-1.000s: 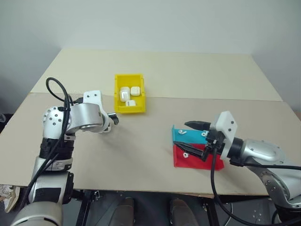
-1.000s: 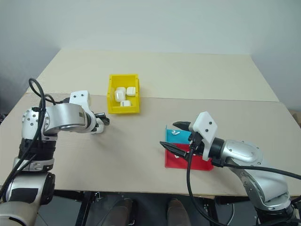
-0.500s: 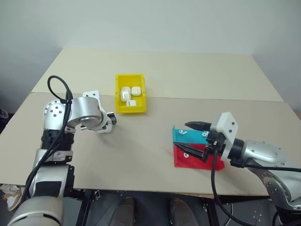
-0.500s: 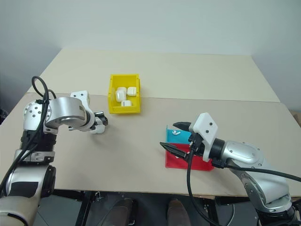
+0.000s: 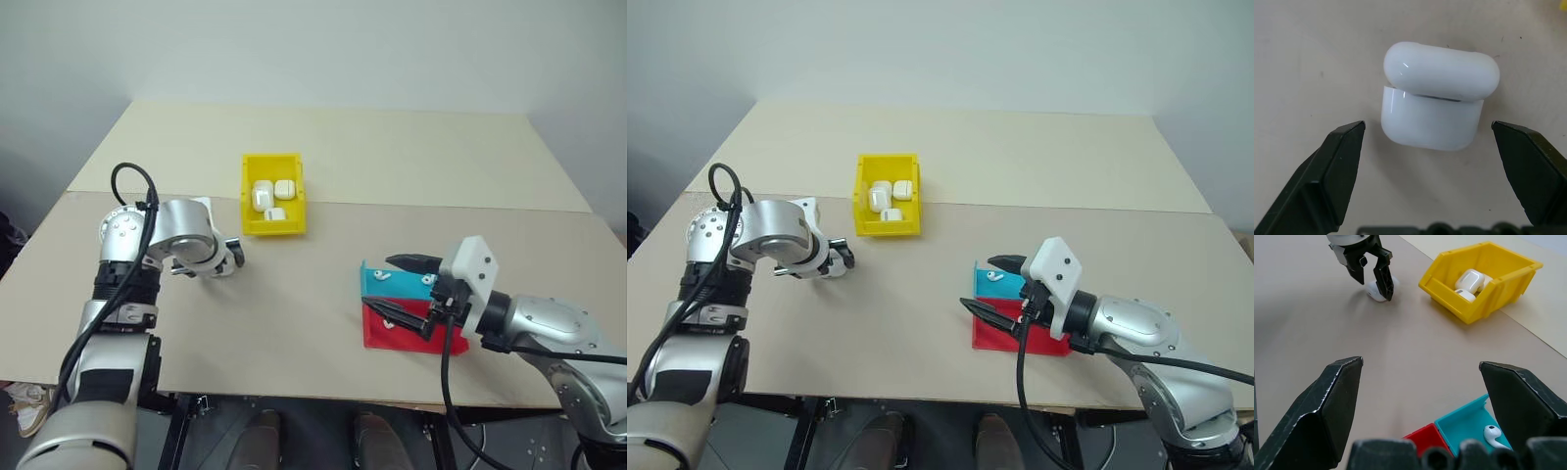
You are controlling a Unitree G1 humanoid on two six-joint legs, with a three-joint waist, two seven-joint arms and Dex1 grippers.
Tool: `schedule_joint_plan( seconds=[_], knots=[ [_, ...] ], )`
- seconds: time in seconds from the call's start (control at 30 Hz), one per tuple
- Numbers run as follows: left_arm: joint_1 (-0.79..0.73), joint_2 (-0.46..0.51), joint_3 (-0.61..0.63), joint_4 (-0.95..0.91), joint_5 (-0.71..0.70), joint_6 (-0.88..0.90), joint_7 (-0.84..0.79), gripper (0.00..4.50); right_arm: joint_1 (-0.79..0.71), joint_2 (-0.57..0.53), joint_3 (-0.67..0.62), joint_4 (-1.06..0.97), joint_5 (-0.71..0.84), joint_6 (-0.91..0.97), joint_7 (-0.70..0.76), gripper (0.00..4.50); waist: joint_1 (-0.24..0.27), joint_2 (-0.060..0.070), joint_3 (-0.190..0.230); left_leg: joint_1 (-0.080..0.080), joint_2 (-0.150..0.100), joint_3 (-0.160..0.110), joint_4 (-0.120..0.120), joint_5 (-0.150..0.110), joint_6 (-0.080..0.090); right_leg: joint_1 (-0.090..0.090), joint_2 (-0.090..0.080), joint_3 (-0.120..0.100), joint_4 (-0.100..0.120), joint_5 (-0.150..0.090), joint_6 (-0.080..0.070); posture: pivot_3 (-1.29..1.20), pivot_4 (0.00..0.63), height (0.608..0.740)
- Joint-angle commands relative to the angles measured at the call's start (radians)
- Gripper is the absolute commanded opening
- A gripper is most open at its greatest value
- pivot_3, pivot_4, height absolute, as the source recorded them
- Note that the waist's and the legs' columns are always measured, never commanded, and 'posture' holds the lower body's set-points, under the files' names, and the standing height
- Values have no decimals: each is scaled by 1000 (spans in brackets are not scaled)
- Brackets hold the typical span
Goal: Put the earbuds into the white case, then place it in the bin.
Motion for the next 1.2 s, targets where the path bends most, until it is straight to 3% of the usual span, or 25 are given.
schedule_joint_plan(
  seconds=[0.03,0.53,0.9,1.2],
  knots=[
    [-36,2,-2,-2,-6,2,32,4500,-8,-14,-36,-34,20,-1,1,4436,-1,0,0,0,0,0,0,0,0,0,0,0,0,0,0,0,150,740],
    [-39,14,-26,43,31,-7,-55,4500,2,-30,-43,-51,50,11,0,4436,0,0,0,0,0,0,0,0,0,0,0,0,0,0,0,0,150,740],
    [-11,4,-12,-42,163,6,-182,4500,2,-35,-45,-58,59,18,-5,4436,-1,0,0,0,0,0,0,0,0,0,0,0,0,0,0,0,150,740],
    [-10,-17,13,-4,272,33,-264,4500,-1,-36,-45,-57,60,19,-3,4436,-1,0,0,0,0,0,0,1,0,0,0,0,0,0,0,0,150,740]
  ],
)
